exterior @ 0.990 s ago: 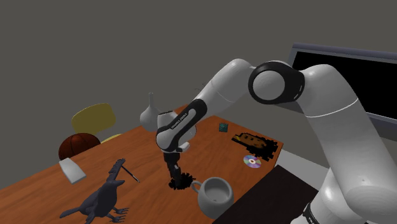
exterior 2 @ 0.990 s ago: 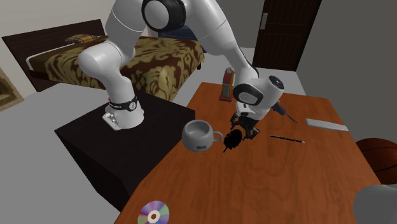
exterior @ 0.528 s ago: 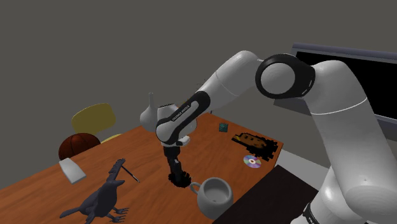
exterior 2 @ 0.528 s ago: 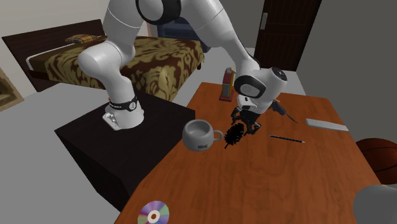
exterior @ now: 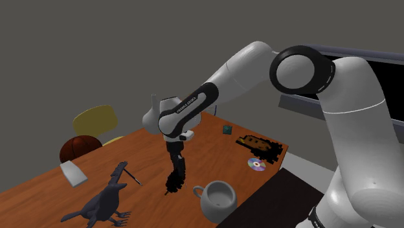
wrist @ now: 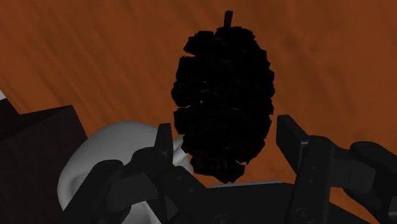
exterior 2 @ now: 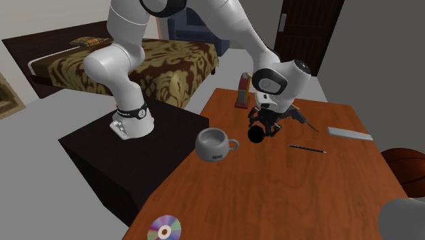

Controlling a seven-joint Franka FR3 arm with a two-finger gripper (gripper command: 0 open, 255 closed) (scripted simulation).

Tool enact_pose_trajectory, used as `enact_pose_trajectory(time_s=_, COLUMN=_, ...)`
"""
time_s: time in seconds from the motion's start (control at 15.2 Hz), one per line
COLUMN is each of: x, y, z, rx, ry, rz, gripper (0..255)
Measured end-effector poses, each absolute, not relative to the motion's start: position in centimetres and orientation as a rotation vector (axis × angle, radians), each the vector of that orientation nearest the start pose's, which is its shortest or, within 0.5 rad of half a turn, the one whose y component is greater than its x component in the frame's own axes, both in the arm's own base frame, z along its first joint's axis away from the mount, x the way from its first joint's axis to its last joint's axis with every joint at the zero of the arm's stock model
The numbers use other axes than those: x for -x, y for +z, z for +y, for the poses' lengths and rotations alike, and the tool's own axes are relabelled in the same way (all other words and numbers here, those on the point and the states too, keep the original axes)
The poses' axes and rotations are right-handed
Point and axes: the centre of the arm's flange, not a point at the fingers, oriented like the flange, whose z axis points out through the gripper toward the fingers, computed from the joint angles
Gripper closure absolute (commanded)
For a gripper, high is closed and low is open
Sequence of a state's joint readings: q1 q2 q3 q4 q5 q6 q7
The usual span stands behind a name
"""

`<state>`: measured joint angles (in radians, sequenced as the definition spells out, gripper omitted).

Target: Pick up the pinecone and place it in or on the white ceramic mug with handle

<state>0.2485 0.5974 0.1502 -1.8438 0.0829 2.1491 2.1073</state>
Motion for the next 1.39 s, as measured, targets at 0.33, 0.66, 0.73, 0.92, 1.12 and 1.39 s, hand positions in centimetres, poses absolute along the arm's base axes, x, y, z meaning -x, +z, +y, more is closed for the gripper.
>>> enact_pose_trajectory(time_s=0.33, x=-56.3, y=21.1, z=23.8, rx=2.108, ry=0.391, rz=2.596, gripper=255)
enact_pose_trajectory(time_s=0.66, x=-56.4, y=23.7, z=23.8, rx=2.108, ry=0.391, rz=2.596, gripper=255)
enact_pose_trajectory(time_s=0.73, x=-56.4, y=24.2, z=23.8, rx=2.108, ry=0.391, rz=2.596, gripper=255)
enact_pose_trajectory(time_s=0.92, x=-56.4, y=25.7, z=23.8, rx=2.108, ry=0.391, rz=2.596, gripper=255)
enact_pose_trajectory(time_s=1.12, x=-56.3, y=27.2, z=23.8, rx=2.108, ry=0.391, rz=2.596, gripper=255)
enact_pose_trajectory(time_s=1.39, x=-52.4, y=28.0, z=22.2, rx=2.108, ry=0.392, rz=2.596, gripper=255)
